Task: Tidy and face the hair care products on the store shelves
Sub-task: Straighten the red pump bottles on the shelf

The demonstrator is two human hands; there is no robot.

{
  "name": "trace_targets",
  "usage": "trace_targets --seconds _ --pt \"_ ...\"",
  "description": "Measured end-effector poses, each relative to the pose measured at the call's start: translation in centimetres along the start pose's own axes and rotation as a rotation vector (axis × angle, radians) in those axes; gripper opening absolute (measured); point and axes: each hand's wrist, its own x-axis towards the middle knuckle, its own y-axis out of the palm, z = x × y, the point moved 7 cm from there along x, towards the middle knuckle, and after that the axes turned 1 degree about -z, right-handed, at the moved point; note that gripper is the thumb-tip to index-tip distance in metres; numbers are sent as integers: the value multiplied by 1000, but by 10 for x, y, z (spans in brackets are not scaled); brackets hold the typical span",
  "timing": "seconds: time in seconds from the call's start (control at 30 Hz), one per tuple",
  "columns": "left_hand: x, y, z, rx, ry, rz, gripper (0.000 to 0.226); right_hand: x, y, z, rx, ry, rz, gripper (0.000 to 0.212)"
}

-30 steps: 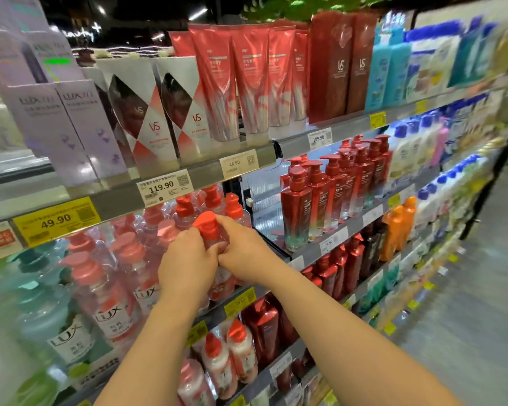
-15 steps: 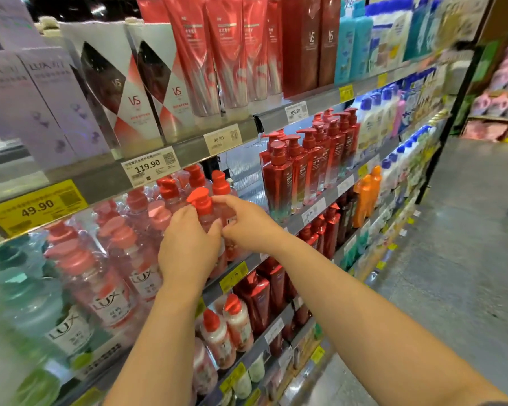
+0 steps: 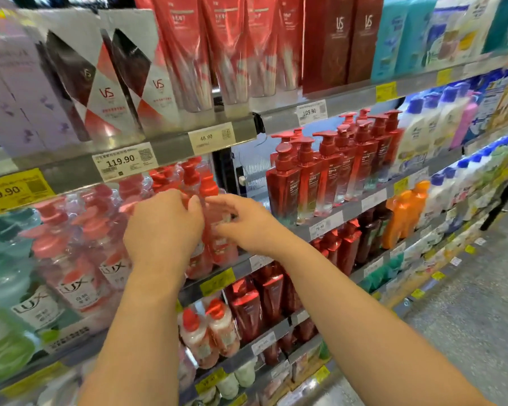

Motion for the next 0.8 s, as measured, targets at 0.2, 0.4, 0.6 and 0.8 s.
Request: trace_targets --seconds 0.2,0.4,0.6,0.8 --pt "-24 47 -93 -235 64 76 27 -39 -82 -28 145 11 11 36" --pt "-29 106 -146 -320 47 125 54 -79 -148 -86 272 182 -3 33" --pt "-17 140 -165 -358 -19 134 75 -88 -189 -119 231 241 -35 29" --pt "12 163 -166 -398 -77 130 81 -72 -220 -135 222 265 -77 26"
